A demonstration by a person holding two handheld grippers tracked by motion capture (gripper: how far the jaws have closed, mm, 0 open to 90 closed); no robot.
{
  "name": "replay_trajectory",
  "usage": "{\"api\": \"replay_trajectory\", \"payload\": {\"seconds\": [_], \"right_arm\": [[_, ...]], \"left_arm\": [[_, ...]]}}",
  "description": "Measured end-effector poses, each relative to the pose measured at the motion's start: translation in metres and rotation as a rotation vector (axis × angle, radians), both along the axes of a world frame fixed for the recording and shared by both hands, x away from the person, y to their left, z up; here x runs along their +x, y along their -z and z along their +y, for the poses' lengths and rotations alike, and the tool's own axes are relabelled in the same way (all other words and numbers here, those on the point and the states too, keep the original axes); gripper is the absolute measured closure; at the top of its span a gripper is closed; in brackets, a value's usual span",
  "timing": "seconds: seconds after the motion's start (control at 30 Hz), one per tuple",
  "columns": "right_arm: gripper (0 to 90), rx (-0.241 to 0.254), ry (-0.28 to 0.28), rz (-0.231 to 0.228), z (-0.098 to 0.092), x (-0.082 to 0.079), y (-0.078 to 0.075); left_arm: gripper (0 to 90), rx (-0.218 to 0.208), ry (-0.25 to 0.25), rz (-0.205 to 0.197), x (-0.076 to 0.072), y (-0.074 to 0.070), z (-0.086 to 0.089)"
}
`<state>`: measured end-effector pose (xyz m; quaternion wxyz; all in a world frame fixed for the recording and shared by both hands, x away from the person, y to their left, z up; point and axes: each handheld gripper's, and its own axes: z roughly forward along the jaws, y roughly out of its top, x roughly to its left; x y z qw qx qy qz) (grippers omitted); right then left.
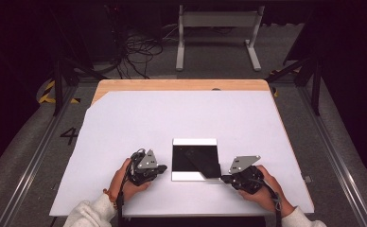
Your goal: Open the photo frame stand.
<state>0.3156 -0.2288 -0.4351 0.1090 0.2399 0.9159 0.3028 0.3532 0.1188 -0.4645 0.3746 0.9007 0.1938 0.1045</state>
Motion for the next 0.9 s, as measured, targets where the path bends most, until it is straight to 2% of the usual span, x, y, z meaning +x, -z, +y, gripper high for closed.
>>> {"api": "replay_trajectory", "payload": {"seconds": [0.57, 0.9], "right_arm": [[90.0, 0.089, 0.003, -0.085, 0.001, -0.001, -0.014], [90.0, 0.113, 0.009, -0.108, 0.005, 0.001, -0.017]], "left_arm": [[89.5, -0.006, -0.001, 0.005, 0.001, 0.000, 0.000], [89.5, -0.012, -0.003, 0.013, 0.001, 0.001, 0.001]]}}
